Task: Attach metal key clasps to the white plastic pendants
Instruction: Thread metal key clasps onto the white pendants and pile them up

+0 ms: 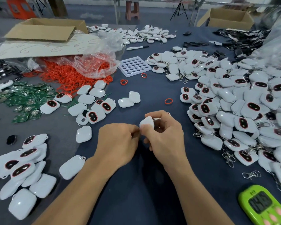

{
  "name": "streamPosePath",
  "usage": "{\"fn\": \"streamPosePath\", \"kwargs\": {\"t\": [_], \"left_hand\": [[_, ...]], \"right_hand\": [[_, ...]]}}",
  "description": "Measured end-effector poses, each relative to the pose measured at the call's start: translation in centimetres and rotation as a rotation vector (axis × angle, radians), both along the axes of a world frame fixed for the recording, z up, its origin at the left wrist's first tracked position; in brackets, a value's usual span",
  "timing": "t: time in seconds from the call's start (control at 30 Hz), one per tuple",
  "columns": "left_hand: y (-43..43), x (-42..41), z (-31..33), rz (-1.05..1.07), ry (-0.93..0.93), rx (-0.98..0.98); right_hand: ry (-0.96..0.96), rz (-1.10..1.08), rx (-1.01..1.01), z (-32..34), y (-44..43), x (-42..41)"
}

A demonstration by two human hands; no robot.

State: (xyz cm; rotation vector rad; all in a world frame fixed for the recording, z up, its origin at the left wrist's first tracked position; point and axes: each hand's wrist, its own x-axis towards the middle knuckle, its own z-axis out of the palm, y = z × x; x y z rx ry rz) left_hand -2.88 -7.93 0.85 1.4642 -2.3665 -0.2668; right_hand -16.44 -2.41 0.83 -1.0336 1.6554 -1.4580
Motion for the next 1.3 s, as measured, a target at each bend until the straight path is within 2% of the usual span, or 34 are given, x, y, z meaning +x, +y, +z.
{"fn": "streamPosePath", "kwargs": {"t": [0.07, 0.1, 0.13, 0.2, 0.3, 0.5, 0.57, 0.6, 0.73, 0.8, 0.83, 0.97, 1.07, 1.17, 1.23, 1.3], "left_hand": [[0.3, 0.0, -0.2, 0.016, 0.062, -0.058], [0.2, 0.1, -0.1, 0.026, 0.150, -0.021], [0.0, 0.2, -0.1, 0.022, 0.257, 0.063], [-0.6, 0.1, -0.1, -0.044, 0.453, 0.292], [-1.0, 0.3, 0.2, -0.118, 0.593, 0.472], [-1.4, 1.0, 0.3, -0.178, 0.723, 0.542], [-1.2, 0.8, 0.1, -0.169, 0.666, 0.492], [-1.0, 0.6, -0.1, -0.172, 0.580, 0.442], [-0.4, -0.7, -0.5, -0.115, 0.088, 0.098], [-0.2, -1.1, -0.4, -0.074, 0.022, 0.020], [-0.1, -1.1, -0.4, -0.050, 0.009, 0.005], [-0.3, -1.2, -0.7, 0.102, 0.066, 0.034], [-1.0, -1.0, -0.6, 0.165, 0.241, 0.151], [-1.2, -0.7, -0.6, 0.150, 0.291, 0.215], [-1.1, -0.7, -0.5, 0.149, 0.290, 0.227], [-1.0, -0.8, -0.6, 0.155, 0.306, 0.226]], "right_hand": [[-0.267, -0.017, 0.023, 0.3, -0.2, -0.3], [-0.423, -0.023, 0.041, 0.6, -0.3, -0.6], [-0.547, -0.020, 0.060, 0.8, -0.5, -1.0], [-0.680, 0.006, 0.078, 1.0, -0.5, -1.6], [-0.718, 0.037, 0.068, 1.0, -0.6, -1.5], [-0.731, 0.078, 0.064, 0.9, -0.5, -0.7], [-0.683, 0.019, 0.039, 0.8, -0.4, -0.7], [-0.609, -0.022, 0.013, 0.8, -0.3, -0.7], [-0.132, -0.116, -0.133, 0.2, 0.4, 0.0], [0.001, -0.096, -0.138, 0.0, 0.4, 0.2], [-0.010, -0.077, -0.109, 0.1, 0.3, 0.1], [-0.219, 0.014, 0.023, 0.7, 0.0, -0.6], [-0.436, 0.047, 0.006, 0.9, -0.1, -1.3], [-0.649, 0.066, 0.000, 1.4, -0.3, -2.1], [-0.862, 0.116, -0.135, 1.9, 0.0, -3.6], [-1.203, 0.254, -0.457, 1.9, 0.4, -6.3]]}}
